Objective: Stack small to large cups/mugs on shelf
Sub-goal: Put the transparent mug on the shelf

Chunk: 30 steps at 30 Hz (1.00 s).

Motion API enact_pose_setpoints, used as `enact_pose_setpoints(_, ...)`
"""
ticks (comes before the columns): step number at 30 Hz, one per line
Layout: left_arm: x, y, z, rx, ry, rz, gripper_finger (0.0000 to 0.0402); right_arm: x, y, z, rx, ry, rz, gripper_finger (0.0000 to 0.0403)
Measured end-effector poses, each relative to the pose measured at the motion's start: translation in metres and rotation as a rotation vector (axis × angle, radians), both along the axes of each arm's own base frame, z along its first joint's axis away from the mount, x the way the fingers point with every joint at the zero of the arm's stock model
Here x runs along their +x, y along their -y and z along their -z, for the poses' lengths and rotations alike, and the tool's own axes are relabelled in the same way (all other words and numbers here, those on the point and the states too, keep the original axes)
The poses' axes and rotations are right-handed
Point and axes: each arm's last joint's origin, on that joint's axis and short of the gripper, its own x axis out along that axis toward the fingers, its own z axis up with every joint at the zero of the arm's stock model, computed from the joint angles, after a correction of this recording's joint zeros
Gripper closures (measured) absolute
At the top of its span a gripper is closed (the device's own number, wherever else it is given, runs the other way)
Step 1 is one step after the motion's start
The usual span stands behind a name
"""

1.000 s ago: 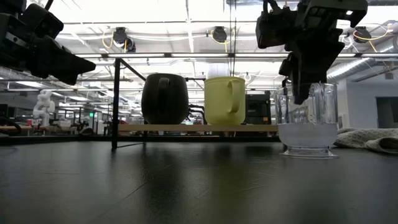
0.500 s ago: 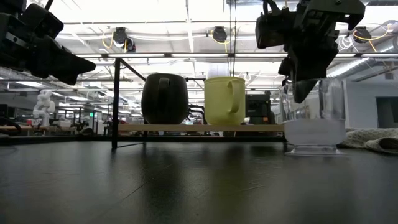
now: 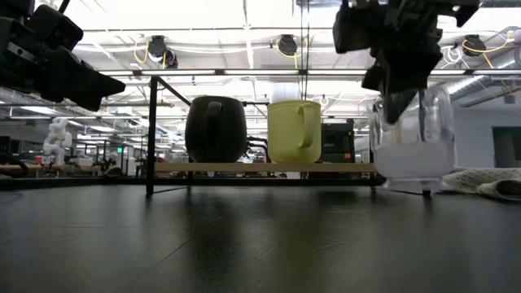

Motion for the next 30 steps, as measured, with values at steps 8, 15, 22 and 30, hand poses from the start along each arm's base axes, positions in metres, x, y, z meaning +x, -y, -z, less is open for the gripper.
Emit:
enact_pose_setpoints(8,0.000,0.000,0.000,0.000,0.000,0.000,0.0382,0.004,-0.001,-0.012,-0.022,0.031,-0.086,0.0402)
enact_pose_setpoints(15,0.000,0.000,0.000,0.000,0.000,0.000,0.0382,0.002,-0.001,-0.013,-0.032,0.012,-0.109,0.0403)
enact_pose_setpoints(22,0.000,0.000,0.000,-0.001,0.000,0.000,0.0382,0.003,-0.001,-0.014,-0.031,0.021,-0.104,0.0403)
enact_pose_setpoints(30,0.000,0.000,0.000,-0.003,0.000,0.000,0.0382,0.003,-0.001,-0.014,-0.029,0.020,-0.095,0.0403)
